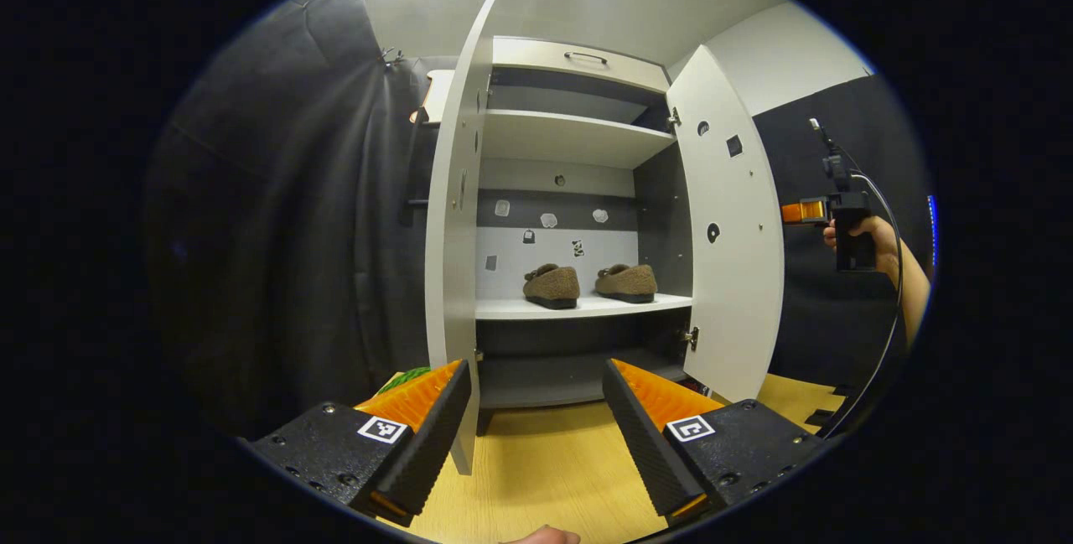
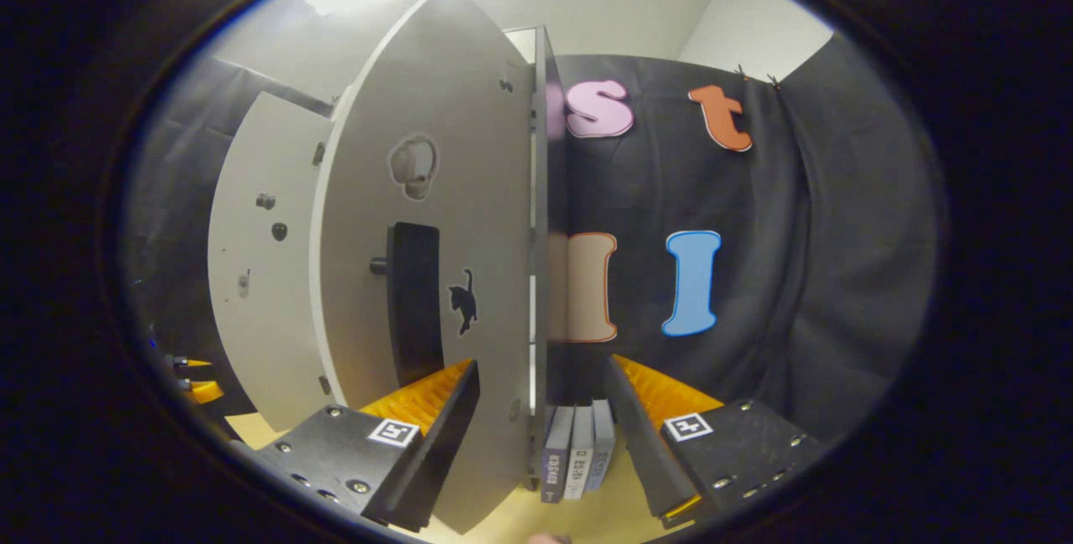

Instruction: Grab one shoe with the right hand and put it into the shoe cabinet, grab the other shoe with the left hand and put it into the shoe cabinet; then close the right door with the right hand and the left door with the left hand.

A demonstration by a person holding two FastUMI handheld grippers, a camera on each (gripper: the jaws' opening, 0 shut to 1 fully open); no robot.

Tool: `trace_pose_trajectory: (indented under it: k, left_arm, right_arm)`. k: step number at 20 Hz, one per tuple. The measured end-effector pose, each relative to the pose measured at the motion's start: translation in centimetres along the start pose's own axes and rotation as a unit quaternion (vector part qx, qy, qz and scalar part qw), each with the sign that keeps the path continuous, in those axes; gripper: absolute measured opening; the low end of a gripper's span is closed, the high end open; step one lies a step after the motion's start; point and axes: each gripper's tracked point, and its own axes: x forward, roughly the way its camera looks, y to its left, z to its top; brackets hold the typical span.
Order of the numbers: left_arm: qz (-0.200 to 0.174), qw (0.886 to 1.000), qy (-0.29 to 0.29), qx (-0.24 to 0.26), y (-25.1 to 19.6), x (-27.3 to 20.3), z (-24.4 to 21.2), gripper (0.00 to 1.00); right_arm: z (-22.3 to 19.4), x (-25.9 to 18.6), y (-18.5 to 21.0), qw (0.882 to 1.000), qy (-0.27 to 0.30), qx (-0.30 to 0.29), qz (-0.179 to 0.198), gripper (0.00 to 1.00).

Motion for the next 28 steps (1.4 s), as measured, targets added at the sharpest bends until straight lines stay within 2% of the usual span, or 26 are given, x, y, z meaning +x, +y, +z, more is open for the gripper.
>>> trace_pose_trajectory:
  k: [1, 2, 4, 7, 10, 12, 13, 16, 17, 19, 20, 21, 22, 24, 26, 28]
  left_arm:
    - [-0.001, 1.0, 0.001, 0.001, -0.1, 0.0, 0.0, 0.97]
    - [-0.002, 1.0, 0.003, 0.001, -0.2, 0.1, -0.1, 0.97]
    - [-0.005, 1.0, 0.007, 0.002, -0.3, -0.1, -0.3, 0.96]
    - [-0.004, 1.0, 0.012, -0.002, -0.2, 0.1, -0.6, 0.97]
    - [-0.001, 1.0, 0.015, -0.005, 0.0, 0.2, -0.9, 0.97]
    - [0.003, 1.0, 0.016, -0.005, 0.2, -0.1, -1.0, 0.97]
    - [0.004, 1.0, 0.014, -0.004, 0.3, -0.1, -0.8, 0.97]
    - [0.017, 1.0, 0.01, 0.002, 1.4, -0.3, -0.5, 0.97]
    - [0.023, 1.0, 0.007, 0.002, 1.8, -0.4, -0.3, 0.97]
    - [0.032, 0.999, 0.003, 0.006, 2.6, -0.9, 0.0, 0.97]
    - [0.037, 0.999, 0.002, 0.01, 3.0, -1.1, 0.1, 0.97]
    - [0.042, 0.999, -0.003, 0.012, 3.4, -1.3, 0.4, 0.96]
    - [0.045, 0.999, -0.006, 0.013, 3.7, -1.3, 0.6, 0.96]
    - [0.044, 0.999, -0.002, 0.011, 4.0, -1.8, 0.5, 0.96]
    - [0.048, 0.999, 0.0, 0.008, 4.6, -1.9, 0.7, 0.96]
    - [0.061, 0.998, 0.003, 0.009, 5.9, -1.9, 0.8, 0.96]
  right_arm:
    - [0.0, -0.1, 0.5, 1.0, 0.001, -0.002, -0.002, 0.87]
    - [0.0, -0.2, 0.8, 1.0, 0.0, -0.003, -0.004, 0.91]
    - [-0.2, -0.1, 1.7, 1.0, -0.002, 0.009, -0.004, 0.87]
    - [0.0, -0.4, 3.6, 1.0, -0.007, 0.001, 0.007, 0.9]
    - [0.1, -0.6, 6.1, 0.999, -0.021, 0.013, 0.045, 0.9]
    - [-0.8, -0.1, 7.6, 0.995, -0.012, 0.059, 0.083, 0.88]
    - [-0.9, 0.1, 7.8, 0.993, -0.006, 0.079, 0.092, 0.91]
    - [-0.9, 0.5, 6.3, 0.994, -0.009, 0.081, 0.068, 0.93]
    - [-1.1, 0.6, 6.0, 0.995, -0.01, 0.079, 0.064, 0.89]
    - [-1.4, 0.7, 6.6, 0.994, -0.005, 0.089, 0.069, 0.94]
    - [-1.5, 0.4, 6.9, 0.993, -0.003, 0.091, 0.073, 0.9]
    - [-1.5, 0.5, 7.3, 0.993, -0.002, 0.087, 0.076, 0.98]
    - [-1.5, 0.5, 7.6, 0.994, 0.0, 0.077, 0.075, 1.0]
    - [-1.4, 0.9, 7.9, 0.996, -0.004, 0.063, 0.067, 0.98]
    - [-1.7, 0.9, 9.9, 0.994, 0.004, 0.064, 0.092, 0.98]
    - [-1.8, 0.7, 10.6, 0.994, 0.005, 0.051, 0.093, 0.98]
